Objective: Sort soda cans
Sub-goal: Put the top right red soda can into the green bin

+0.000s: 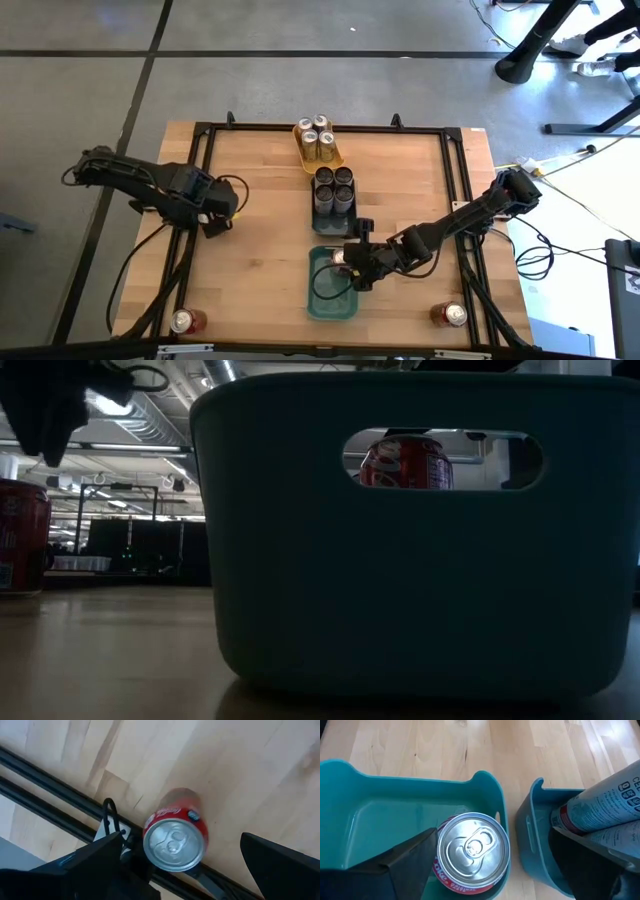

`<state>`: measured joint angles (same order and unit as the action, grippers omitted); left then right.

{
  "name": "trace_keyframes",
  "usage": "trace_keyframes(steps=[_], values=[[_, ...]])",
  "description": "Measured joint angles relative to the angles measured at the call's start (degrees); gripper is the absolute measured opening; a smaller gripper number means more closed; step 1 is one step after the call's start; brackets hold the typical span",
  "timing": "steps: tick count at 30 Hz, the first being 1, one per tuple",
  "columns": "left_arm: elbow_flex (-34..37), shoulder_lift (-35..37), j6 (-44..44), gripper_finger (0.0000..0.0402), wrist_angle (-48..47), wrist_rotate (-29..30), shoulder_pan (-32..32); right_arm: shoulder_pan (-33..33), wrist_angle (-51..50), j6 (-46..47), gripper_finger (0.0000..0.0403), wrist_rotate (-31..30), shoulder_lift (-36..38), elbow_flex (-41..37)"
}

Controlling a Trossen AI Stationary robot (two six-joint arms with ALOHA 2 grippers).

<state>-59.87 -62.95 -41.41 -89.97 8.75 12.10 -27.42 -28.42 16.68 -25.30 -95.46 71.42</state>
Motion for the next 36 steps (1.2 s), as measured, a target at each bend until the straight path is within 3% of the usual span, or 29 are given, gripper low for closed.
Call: trace_keyframes(steps=[13, 36], values=[[11.7, 15.3, -3.0, 0.0392, 1.2, -0.9, 0.0, 0.0, 1.5, 0.0, 0.0379, -0.6, 0.0, 0.0], [14.6, 13.1, 10.1, 0.0392, 6.6, -0.9, 0.0, 0.0, 1.6, -0.1, 0.0379, -0.6, 0.0, 0.0]])
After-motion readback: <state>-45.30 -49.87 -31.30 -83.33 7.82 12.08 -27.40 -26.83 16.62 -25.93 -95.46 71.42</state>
